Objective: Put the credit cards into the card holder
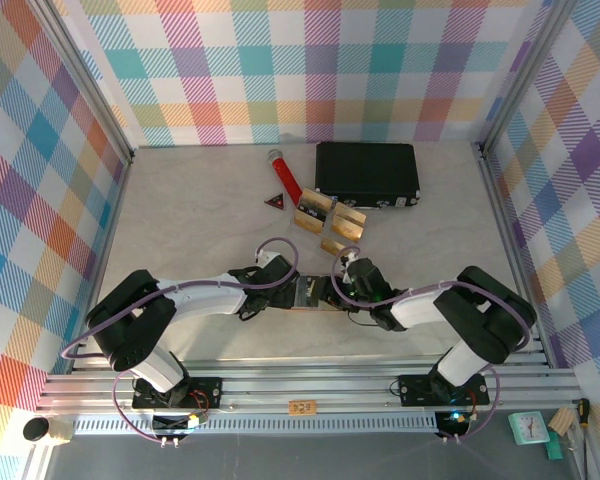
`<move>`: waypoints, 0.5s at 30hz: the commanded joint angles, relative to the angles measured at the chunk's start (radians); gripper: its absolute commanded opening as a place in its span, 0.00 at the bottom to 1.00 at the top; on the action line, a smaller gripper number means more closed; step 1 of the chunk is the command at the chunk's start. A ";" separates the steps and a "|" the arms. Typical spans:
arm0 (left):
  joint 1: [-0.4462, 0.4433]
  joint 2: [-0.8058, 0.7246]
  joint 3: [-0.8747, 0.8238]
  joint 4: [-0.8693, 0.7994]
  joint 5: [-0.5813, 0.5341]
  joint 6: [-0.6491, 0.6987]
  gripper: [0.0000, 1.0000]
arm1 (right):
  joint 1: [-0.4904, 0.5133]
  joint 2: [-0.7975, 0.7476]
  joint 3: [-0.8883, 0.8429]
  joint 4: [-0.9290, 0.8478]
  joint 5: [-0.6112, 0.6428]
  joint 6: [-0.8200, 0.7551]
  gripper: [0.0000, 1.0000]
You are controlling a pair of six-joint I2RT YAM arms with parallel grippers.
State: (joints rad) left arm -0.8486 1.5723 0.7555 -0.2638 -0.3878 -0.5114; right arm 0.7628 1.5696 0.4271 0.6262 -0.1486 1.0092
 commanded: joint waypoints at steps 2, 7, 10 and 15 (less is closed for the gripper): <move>0.019 -0.040 0.008 -0.074 -0.024 -0.021 1.00 | 0.004 -0.056 0.045 -0.215 0.020 -0.074 0.59; 0.058 -0.081 -0.004 -0.095 -0.026 -0.024 1.00 | 0.004 -0.114 0.115 -0.375 0.030 -0.140 0.72; 0.073 -0.099 -0.014 -0.104 -0.029 -0.022 1.00 | 0.005 -0.136 0.164 -0.475 0.048 -0.186 0.72; 0.077 -0.090 -0.008 -0.146 -0.046 -0.022 1.00 | 0.004 -0.134 0.262 -0.666 0.095 -0.275 0.59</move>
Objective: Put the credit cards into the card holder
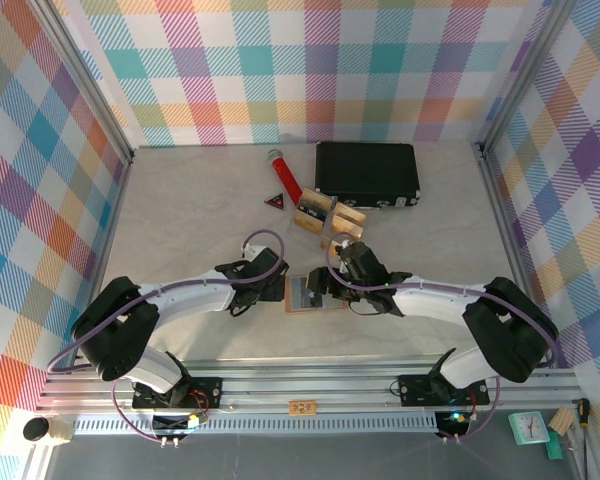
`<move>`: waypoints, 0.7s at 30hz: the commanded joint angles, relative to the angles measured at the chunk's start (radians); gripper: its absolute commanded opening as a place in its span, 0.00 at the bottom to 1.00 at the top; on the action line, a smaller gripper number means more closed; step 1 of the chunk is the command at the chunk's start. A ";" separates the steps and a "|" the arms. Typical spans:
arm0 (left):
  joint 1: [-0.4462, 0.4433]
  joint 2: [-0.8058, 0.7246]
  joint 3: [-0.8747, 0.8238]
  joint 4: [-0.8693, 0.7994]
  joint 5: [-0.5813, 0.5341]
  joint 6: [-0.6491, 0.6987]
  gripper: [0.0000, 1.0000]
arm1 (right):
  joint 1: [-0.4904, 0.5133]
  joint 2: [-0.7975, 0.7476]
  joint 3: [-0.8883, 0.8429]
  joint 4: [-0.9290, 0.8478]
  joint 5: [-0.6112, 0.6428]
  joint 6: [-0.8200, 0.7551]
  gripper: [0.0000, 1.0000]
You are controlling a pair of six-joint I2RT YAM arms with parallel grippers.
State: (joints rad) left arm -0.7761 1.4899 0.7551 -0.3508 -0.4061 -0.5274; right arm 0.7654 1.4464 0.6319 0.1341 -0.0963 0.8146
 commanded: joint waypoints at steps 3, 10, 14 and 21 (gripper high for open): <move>0.005 0.007 -0.003 -0.073 -0.035 -0.011 1.00 | 0.002 0.023 0.109 -0.261 0.069 -0.137 0.35; 0.004 0.044 0.011 -0.074 -0.032 -0.008 1.00 | 0.001 0.109 0.167 -0.291 0.087 -0.202 0.00; -0.003 0.079 0.038 -0.080 -0.028 0.007 1.00 | 0.001 0.144 0.182 -0.281 0.087 -0.210 0.00; -0.013 0.127 0.079 -0.080 -0.025 0.022 1.00 | 0.001 0.199 0.209 -0.258 0.070 -0.213 0.00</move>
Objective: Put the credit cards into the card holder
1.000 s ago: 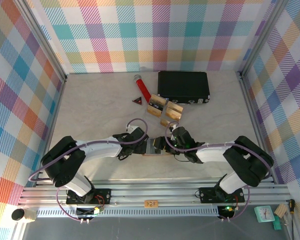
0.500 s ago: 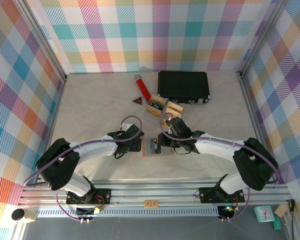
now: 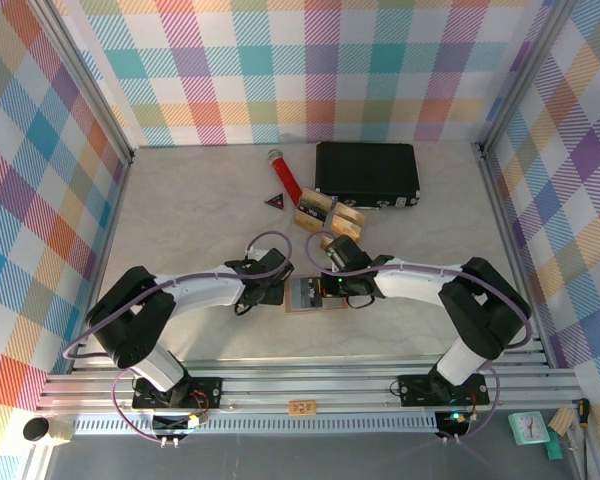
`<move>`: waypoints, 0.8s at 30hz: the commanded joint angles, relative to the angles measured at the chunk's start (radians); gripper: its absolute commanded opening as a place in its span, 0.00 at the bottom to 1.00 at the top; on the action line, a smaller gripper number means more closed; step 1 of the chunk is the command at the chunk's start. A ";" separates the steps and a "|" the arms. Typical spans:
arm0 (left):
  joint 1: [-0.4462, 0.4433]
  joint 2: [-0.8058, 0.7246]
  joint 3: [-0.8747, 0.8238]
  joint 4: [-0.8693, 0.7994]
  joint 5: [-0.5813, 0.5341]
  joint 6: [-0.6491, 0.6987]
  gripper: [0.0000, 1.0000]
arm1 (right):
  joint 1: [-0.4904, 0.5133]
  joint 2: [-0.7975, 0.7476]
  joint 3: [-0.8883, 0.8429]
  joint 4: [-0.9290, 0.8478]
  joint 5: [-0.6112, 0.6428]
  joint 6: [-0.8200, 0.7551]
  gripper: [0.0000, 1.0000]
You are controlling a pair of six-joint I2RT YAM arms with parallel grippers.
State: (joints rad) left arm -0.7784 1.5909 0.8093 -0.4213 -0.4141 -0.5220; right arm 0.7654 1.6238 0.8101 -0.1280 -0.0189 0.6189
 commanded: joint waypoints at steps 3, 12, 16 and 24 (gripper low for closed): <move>-0.015 0.042 0.036 -0.010 -0.014 0.019 1.00 | 0.001 0.042 0.035 0.016 -0.021 -0.016 0.00; -0.025 0.083 0.051 0.006 0.000 0.024 1.00 | 0.002 0.072 0.046 0.053 -0.070 0.013 0.00; -0.030 0.091 0.050 0.013 0.003 0.022 1.00 | 0.005 0.087 0.058 0.071 -0.095 0.031 0.00; -0.040 0.098 0.044 0.030 0.008 0.013 1.00 | 0.038 0.131 0.094 0.095 -0.127 0.058 0.00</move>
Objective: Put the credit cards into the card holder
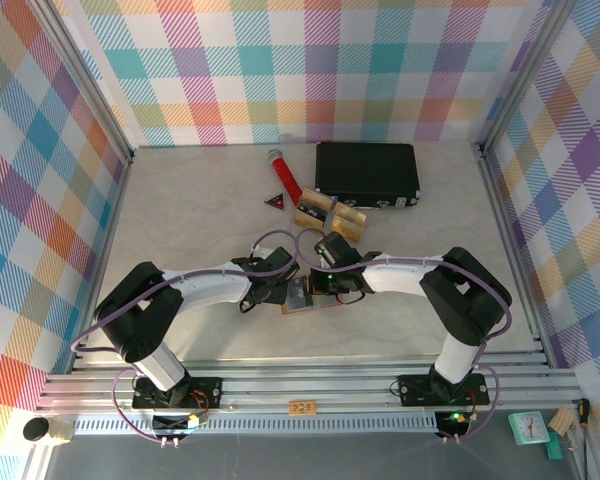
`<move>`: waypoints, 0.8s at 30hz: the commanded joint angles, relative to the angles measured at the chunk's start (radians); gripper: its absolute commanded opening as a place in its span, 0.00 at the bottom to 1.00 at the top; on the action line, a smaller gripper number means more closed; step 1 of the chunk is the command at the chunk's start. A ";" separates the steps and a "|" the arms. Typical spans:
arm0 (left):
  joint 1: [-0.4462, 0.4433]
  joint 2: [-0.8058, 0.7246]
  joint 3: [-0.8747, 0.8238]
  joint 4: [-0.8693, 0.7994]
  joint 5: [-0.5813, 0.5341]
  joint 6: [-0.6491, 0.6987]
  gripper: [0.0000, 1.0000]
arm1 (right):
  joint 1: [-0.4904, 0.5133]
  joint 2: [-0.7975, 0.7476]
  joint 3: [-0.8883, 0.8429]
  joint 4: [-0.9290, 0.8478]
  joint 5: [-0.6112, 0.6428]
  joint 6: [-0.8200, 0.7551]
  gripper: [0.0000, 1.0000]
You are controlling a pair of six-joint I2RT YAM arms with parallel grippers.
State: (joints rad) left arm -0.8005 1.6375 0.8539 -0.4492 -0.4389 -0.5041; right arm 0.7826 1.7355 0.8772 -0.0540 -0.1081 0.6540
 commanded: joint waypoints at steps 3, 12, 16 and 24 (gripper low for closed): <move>-0.020 0.050 -0.005 0.061 0.032 -0.007 1.00 | 0.035 0.022 0.034 0.028 -0.044 0.035 0.00; -0.021 0.012 -0.018 0.051 0.013 -0.011 1.00 | 0.046 -0.029 0.021 0.012 -0.029 0.049 0.00; -0.002 -0.050 -0.028 0.026 0.002 -0.004 1.00 | 0.046 -0.089 0.005 -0.021 0.012 0.033 0.00; 0.027 -0.154 -0.052 -0.012 0.014 -0.002 1.00 | 0.046 -0.124 -0.030 -0.030 0.028 0.023 0.00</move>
State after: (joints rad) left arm -0.7822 1.5196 0.8196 -0.4431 -0.4347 -0.5045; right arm 0.8223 1.6199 0.8761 -0.0711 -0.0898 0.6914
